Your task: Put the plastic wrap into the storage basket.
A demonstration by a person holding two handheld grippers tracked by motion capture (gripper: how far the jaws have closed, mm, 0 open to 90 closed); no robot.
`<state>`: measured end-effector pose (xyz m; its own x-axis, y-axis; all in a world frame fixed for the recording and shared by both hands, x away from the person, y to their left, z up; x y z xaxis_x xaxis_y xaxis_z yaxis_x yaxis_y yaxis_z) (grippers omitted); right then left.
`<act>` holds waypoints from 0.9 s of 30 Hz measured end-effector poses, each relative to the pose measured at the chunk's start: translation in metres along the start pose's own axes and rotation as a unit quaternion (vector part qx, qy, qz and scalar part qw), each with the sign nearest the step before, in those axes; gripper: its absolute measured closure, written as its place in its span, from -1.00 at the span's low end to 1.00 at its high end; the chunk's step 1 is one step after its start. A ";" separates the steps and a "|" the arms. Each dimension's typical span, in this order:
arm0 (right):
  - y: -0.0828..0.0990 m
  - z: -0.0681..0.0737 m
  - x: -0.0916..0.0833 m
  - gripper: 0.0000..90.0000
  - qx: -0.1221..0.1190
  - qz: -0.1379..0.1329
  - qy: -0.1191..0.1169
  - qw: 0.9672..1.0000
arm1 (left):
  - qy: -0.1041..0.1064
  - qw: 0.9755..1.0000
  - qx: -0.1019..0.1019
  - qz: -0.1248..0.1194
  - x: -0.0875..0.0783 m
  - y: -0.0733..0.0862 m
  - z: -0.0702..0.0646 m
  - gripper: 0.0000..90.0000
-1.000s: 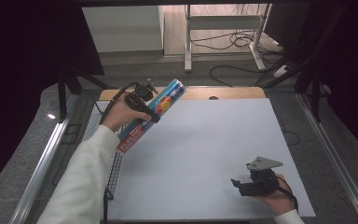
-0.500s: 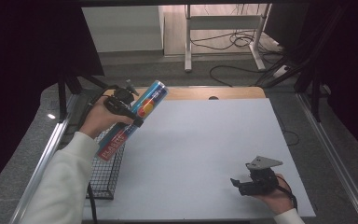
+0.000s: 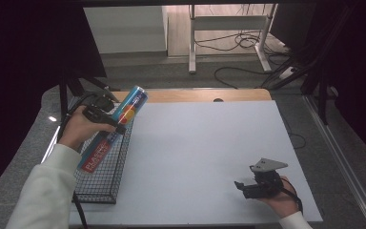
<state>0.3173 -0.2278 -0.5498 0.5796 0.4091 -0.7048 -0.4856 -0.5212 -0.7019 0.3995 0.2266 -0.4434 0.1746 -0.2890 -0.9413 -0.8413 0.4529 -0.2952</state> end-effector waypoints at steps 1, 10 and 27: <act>0.000 0.000 0.000 -0.60 0.000 0.000 0.000 1.000 | 0.000 1.000 0.000 0.000 0.000 0.000 0.000 -0.30; -0.002 0.001 -0.002 -0.60 0.001 -0.003 0.001 1.000 | 0.001 0.999 -0.033 0.008 0.007 0.017 0.018 -0.30; 0.000 0.001 0.000 -0.60 -0.003 0.002 0.001 1.000 | -0.007 0.994 -0.104 0.034 0.035 0.040 0.047 -0.30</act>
<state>0.3165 -0.2270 -0.5500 0.5785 0.4060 -0.7075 -0.4841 -0.5273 -0.6983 0.3966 0.2746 -0.4954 0.1197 -0.2509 -0.9606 -0.9385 0.2869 -0.1919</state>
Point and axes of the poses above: each handheld gripper's, and its own axes: x roughly forward along the jaws, y roughly out of its underside, z roughly to its left, the point moved 8 cm from there along x, roughly forward along the jaws, and after that the axes turned 5 degrees about y, right-handed, at the moved point
